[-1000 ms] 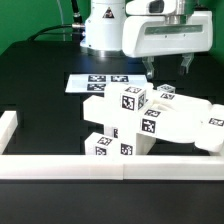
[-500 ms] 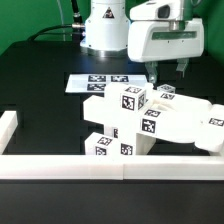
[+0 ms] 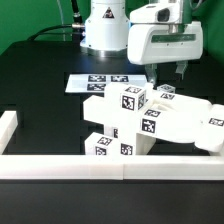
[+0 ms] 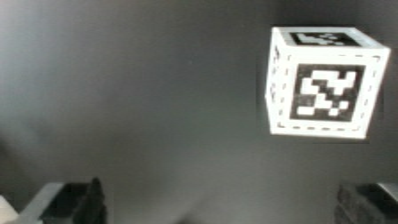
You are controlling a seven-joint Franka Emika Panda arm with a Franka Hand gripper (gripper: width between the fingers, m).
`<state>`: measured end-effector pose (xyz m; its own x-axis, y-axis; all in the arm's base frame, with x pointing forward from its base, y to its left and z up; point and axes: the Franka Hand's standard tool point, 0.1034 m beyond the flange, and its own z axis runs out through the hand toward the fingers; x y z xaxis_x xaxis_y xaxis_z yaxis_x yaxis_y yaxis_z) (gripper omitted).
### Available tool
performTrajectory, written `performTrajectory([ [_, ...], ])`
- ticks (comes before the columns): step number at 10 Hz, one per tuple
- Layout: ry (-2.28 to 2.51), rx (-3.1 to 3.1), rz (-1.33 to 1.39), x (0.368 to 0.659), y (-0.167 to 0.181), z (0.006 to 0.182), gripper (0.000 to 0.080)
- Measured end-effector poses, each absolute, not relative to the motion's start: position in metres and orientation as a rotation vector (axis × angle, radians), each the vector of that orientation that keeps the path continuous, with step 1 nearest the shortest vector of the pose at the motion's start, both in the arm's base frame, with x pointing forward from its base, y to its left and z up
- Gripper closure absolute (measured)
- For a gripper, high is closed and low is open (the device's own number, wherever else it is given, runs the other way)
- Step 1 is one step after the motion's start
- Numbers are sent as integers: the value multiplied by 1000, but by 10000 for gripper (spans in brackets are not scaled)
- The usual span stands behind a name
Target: Assemble chair
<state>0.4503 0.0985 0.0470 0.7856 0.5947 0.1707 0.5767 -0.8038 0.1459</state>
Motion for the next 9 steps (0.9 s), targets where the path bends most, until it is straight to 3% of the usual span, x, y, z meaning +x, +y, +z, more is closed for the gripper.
performTrajectory([
  [7, 917, 2902, 309, 444, 103, 40, 151],
  [9, 936, 2883, 325, 432, 109, 28, 151],
])
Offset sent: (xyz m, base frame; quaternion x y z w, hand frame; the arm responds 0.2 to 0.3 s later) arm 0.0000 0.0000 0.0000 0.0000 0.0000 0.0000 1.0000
